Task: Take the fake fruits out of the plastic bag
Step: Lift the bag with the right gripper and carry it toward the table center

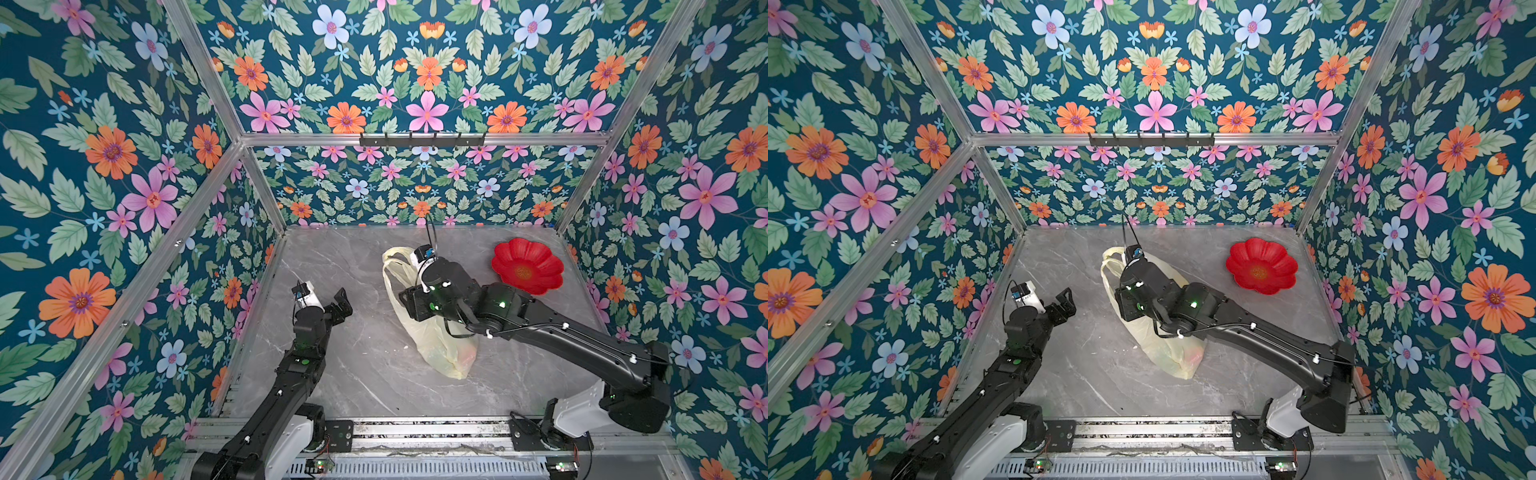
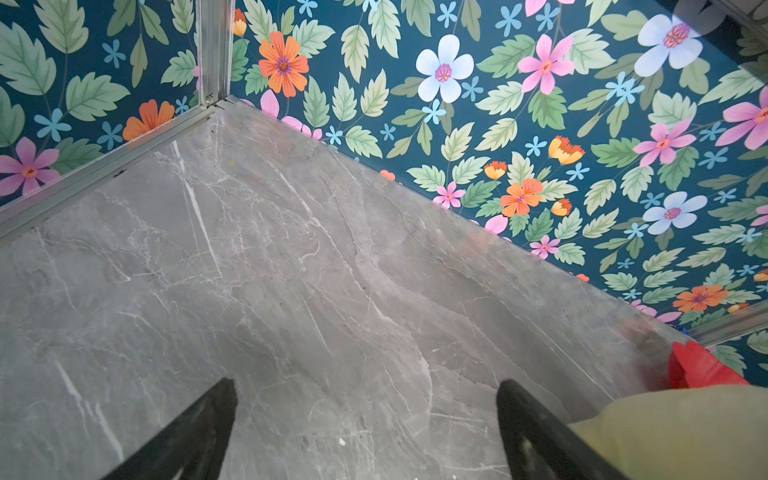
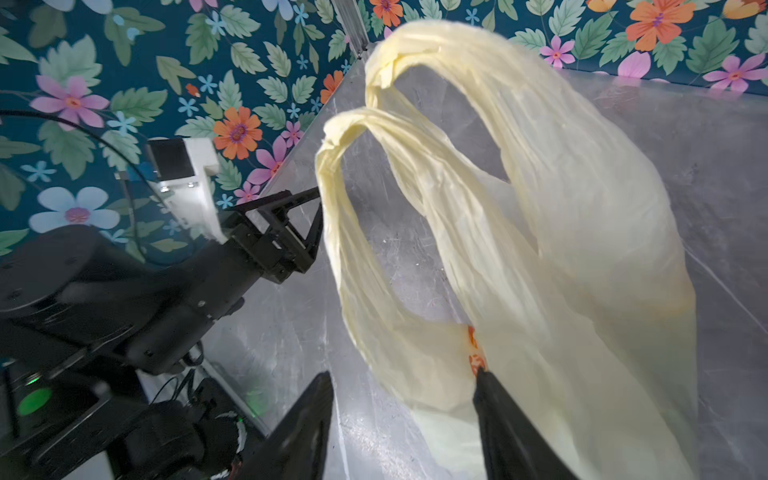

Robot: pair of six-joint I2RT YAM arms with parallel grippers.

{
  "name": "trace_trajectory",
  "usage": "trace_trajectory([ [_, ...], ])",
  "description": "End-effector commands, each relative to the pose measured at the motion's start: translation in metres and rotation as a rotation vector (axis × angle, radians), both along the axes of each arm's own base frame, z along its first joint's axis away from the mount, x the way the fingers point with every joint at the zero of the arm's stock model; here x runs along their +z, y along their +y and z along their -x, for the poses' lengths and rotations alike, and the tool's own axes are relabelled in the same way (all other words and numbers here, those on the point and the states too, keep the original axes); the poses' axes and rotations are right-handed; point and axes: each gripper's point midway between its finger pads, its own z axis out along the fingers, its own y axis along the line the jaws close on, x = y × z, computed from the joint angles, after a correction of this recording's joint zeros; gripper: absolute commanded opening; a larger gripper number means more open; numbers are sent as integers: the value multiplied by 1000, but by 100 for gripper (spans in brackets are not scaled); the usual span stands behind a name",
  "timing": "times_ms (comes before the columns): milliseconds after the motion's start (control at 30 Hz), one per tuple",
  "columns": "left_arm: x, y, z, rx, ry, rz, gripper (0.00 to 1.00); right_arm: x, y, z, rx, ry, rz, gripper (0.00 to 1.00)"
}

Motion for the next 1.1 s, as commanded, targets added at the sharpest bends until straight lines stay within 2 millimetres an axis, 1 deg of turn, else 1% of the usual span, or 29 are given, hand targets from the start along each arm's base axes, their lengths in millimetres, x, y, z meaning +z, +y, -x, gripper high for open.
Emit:
trace_trajectory([
  [0,2,2,0,11,-10,-2,100,-5,15,-10,-19,-18,14,57],
  [67,2,2,1,10,-11,-2,100,-9,23,-13,-11,-12,34,57],
  [100,2,2,1,10,-10,0,100,-24,31,-16,-3,6,64,57],
  [133,2,2,1,10,-10,-1,100,-27,34,-17,1,9,72,57],
  [200,2,2,0,9,-10,0,100,-36,36,-23,-14,3,109,57],
  [267,2,2,0,8,-10,0,100,-44,32,-28,-36,-2,165,52],
  [333,1,1,0,7,-7,0,100,-48,27,-31,-56,-7,203,42],
  [400,0,1,-1,7,-2,-1,100,-43,22,-28,-56,-7,204,25],
  [433,-1,1,-1,5,1,-1,100,-39,20,-25,-49,-5,196,18],
  [500,-2,-1,-3,-2,11,-3,100,-29,11,-18,-34,-18,180,5],
  [533,-2,-2,-4,-8,15,-4,100,-27,6,-15,-29,-24,176,2],
  [567,-3,-3,-5,-11,21,-4,100,-20,-4,-10,-34,-36,164,0],
  [633,-1,-5,-7,-15,27,12,100,-20,-24,-4,-52,-44,171,0],
  [667,3,-4,-9,-1,48,32,100,-22,-34,0,-59,-44,175,0],
  [700,10,-7,-11,-13,82,48,100,-24,-42,5,-59,-44,177,0],
  [733,25,-13,-14,-39,88,59,100,-24,-49,9,-55,-42,168,0],
  [833,80,-39,-18,-139,53,80,100,-22,-72,25,-53,-40,118,0],
  [900,117,-64,-15,-231,2,45,100,-25,-88,31,-69,-47,99,0],
  [967,142,-92,-7,-329,-21,-14,100,-27,-99,35,-81,-53,89,0],
  [1067,166,-130,10,-461,-30,-105,100,-30,-112,37,-118,-61,77,0],
])
